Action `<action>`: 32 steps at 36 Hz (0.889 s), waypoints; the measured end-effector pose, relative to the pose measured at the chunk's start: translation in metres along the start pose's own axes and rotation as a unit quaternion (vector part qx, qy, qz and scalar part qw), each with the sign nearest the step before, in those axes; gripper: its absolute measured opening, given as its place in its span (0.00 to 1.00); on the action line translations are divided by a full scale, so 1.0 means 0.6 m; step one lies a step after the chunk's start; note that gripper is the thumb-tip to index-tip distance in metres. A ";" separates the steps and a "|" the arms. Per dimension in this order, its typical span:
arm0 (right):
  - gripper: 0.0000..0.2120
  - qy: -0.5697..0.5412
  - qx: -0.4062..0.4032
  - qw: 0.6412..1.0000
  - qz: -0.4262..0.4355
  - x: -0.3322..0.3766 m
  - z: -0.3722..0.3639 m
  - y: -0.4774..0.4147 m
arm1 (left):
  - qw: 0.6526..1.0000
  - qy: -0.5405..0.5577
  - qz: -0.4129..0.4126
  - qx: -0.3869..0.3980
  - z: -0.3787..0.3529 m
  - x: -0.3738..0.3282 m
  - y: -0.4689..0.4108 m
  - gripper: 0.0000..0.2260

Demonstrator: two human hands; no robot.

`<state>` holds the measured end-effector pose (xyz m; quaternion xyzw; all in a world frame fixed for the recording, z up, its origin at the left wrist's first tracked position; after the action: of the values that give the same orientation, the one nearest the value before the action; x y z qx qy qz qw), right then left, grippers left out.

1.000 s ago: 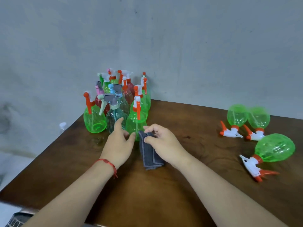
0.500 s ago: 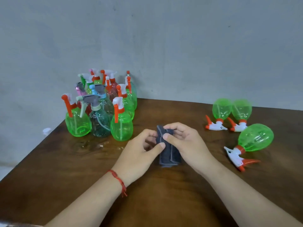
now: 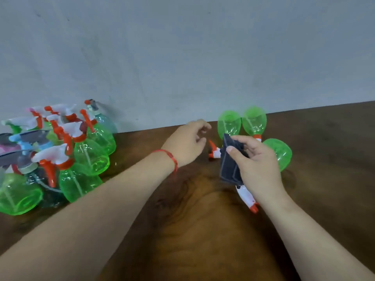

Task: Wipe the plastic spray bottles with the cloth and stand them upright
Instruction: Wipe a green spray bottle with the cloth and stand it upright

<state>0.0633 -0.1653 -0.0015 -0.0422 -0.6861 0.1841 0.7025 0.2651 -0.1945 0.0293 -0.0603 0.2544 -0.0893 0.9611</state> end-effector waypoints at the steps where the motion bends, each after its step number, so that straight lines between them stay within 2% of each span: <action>1: 0.12 0.005 -0.004 1.000 -0.001 -0.004 0.003 -0.003 | 0.998 -0.045 -0.007 0.031 -0.004 0.007 -0.034 0.19; 5: 0.13 0.013 -0.017 1.000 0.004 -0.014 0.005 -0.004 | 0.969 -0.214 -0.067 0.107 -0.027 0.005 -0.150 0.36; 8: 0.14 0.021 -0.023 0.999 0.017 -0.018 0.009 -0.006 | 0.914 -0.354 -0.146 0.134 -0.046 -0.021 -0.208 0.43; 12: 0.14 0.025 -0.028 0.999 0.023 -0.023 0.010 -0.008 | 0.822 -0.508 -0.209 0.152 -0.074 -0.035 -0.244 0.39; 14: 0.13 0.029 -0.027 0.999 0.014 -0.027 0.009 -0.008 | 0.796 -0.545 -0.219 0.147 -0.076 -0.032 -0.245 0.35; 15: 0.12 0.026 -0.025 0.999 0.007 -0.028 0.009 -0.007 | 0.794 -0.550 -0.214 0.145 -0.071 -0.030 -0.240 0.33; 18: 0.11 0.030 -0.017 0.999 0.005 -0.027 0.009 -0.006 | 0.819 -0.519 -0.189 0.157 -0.038 -0.016 -0.211 0.31; 20: 0.11 0.032 -0.009 0.999 0.009 -0.023 0.008 -0.003 | 0.842 -0.489 -0.157 0.168 -0.014 0.000 -0.178 0.35; 22: 0.10 0.041 0.003 0.999 0.012 -0.021 0.003 0.001 | 0.866 -0.455 -0.104 0.183 0.007 0.021 -0.127 0.36; 25: 0.11 0.027 0.031 0.999 0.004 -0.014 -0.011 0.013 | 0.922 -0.345 -0.006 0.175 0.033 0.061 -0.035 0.34; 27: 0.12 0.024 0.056 0.998 -0.002 -0.006 -0.024 0.029 | 0.954 -0.268 0.048 0.125 0.045 0.084 0.027 0.33; 29: 0.12 0.021 0.081 0.996 -0.001 0.001 -0.043 0.050 | 0.979 -0.168 0.106 0.035 0.050 0.101 0.087 0.32; 30: 0.12 0.021 0.095 0.995 -0.001 0.003 -0.055 0.060 | 0.985 -0.100 0.137 -0.017 0.049 0.104 0.114 0.31; 32: 0.13 0.040 0.125 0.991 0.000 0.006 -0.081 0.076 | 0.974 0.055 0.197 -0.101 0.039 0.104 0.160 0.31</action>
<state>0.1019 -0.1122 -0.0151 0.0386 -0.6289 0.2666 0.7293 0.3437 -0.1118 0.0045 -0.1003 0.3214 0.1247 0.9333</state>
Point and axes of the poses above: each hand's wrist, its own y-axis away from the middle knuckle, its own z-axis out of the back of the hand, x = y × z, the point moved 2 cm from there along -y, towards the middle knuckle, and after that the axes turned 8 degrees about x, right-handed, at the moved point
